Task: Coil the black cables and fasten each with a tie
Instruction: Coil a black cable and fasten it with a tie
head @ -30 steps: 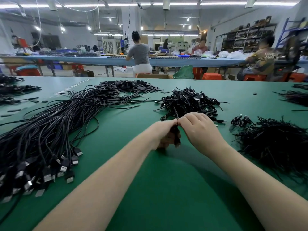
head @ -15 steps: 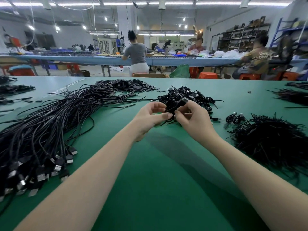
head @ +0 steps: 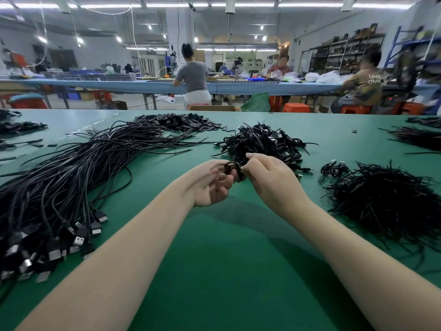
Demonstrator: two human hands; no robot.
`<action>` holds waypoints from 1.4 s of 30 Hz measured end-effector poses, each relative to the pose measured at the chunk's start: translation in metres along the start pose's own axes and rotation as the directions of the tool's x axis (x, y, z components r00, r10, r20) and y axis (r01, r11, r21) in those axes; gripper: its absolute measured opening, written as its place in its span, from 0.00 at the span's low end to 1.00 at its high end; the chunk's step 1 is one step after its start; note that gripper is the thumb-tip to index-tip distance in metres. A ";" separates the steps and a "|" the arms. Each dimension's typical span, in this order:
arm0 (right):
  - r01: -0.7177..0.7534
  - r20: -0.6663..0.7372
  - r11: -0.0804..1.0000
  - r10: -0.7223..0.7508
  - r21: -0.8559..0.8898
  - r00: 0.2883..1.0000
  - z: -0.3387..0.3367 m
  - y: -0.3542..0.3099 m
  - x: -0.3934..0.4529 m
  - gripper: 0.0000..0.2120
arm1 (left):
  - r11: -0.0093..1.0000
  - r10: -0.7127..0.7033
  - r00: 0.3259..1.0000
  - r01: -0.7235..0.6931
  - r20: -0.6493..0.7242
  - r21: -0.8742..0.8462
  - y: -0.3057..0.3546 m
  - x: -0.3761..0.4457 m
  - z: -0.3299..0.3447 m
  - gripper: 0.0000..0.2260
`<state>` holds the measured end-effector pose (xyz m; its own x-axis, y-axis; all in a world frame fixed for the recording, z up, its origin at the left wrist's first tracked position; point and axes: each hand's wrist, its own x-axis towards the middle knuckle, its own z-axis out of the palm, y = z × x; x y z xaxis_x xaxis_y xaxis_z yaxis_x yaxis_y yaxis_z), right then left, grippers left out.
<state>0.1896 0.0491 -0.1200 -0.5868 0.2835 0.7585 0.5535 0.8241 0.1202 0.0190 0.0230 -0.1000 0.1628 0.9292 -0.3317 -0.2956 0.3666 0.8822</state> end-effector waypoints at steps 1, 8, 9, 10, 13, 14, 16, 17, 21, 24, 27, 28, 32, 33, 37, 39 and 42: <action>-0.075 0.018 0.994 0.074 0.083 0.997 0.000 -0.002 0.001 0.04 | 0.999 0.019 1.000 -0.018 0.022 -0.033 0.000 0.000 -0.001 0.14; -0.351 0.025 0.873 0.365 0.337 0.931 0.004 0.003 0.001 0.05 | 0.972 0.234 0.970 -0.233 0.066 -0.023 -0.002 0.003 -0.004 0.10; -0.373 0.046 0.865 0.381 0.334 0.924 0.006 0.004 0.000 0.05 | 0.962 0.271 0.962 -0.272 0.030 0.035 -0.005 0.005 -0.004 0.10; -0.395 0.069 0.856 0.396 0.335 0.916 0.008 0.005 -0.001 0.04 | 0.950 0.299 0.954 -0.299 0.012 0.093 -0.008 0.005 -0.003 0.09; -0.457 0.105 0.818 0.451 0.349 0.887 0.014 0.007 -0.004 0.04 | 0.904 0.359 0.933 -0.351 0.014 0.244 -0.013 0.009 -0.003 0.07; -0.483 0.108 0.799 0.478 0.359 0.872 0.016 0.007 -0.004 0.04 | 0.886 0.375 0.927 -0.363 0.016 0.288 -0.013 0.009 -0.003 0.06; -0.519 0.104 0.752 0.527 0.406 0.844 0.016 0.008 -0.004 0.06 | 0.835 0.425 0.905 -0.404 0.030 0.374 -0.013 0.009 -0.004 0.07; -0.525 0.101 0.732 0.539 0.435 0.836 0.015 0.007 -0.004 0.07 | 0.797 0.461 0.887 -0.435 0.044 0.420 -0.014 0.010 -0.005 0.08; -0.534 0.122 0.656 0.565 0.534 0.816 0.014 0.001 -0.002 0.05 | 0.670 0.648 0.761 -0.569 -0.002 0.477 -0.019 0.015 -0.007 0.06; -0.595 0.212 0.497 0.628 0.632 0.749 0.014 -0.005 0.003 0.04 | 0.591 0.723 0.691 -0.614 -0.004 0.523 -0.019 0.017 -0.007 0.06; -0.611 0.325 0.261 0.658 0.747 0.679 0.013 -0.004 0.005 0.03 | 0.544 0.766 0.643 -0.633 -0.018 0.551 -0.018 0.019 -0.006 0.08; -0.617 0.352 0.217 0.659 0.757 0.665 0.012 -0.003 0.006 0.03 | 0.535 0.773 0.634 -0.633 -0.021 0.560 -0.018 0.019 -0.005 0.08; -0.642 0.450 0.069 0.656 0.763 0.606 0.013 0.000 0.003 0.02 | 0.460 0.788 0.614 -0.640 0.049 0.615 -0.019 0.019 -0.006 0.05; -0.648 0.464 0.052 0.655 0.760 0.597 0.015 0.000 0.003 0.02 | 0.437 0.792 0.607 -0.638 0.064 0.634 -0.018 0.019 -0.006 0.05; -0.663 0.337 0.332 0.660 0.671 0.672 0.016 0.001 0.004 0.04 | 0.432 0.790 0.608 -0.640 0.076 0.635 -0.019 0.018 -0.004 0.08; -0.587 0.175 0.635 0.590 0.502 0.788 0.013 0.001 0.004 0.05 | 0.472 0.768 0.637 -0.629 0.062 0.618 -0.019 0.018 -0.003 0.08; -0.377 0.051 0.890 0.377 0.258 0.925 0.010 -0.001 0.002 0.02 | 0.579 0.669 0.743 -0.549 0.035 0.603 -0.018 0.016 0.000 0.03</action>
<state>0.1824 0.0541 -0.1254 -0.3641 0.5981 0.7139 0.5614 0.7525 -0.3442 0.0272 0.0309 -0.1208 -0.0441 0.9338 0.3550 0.3074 -0.3254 0.8942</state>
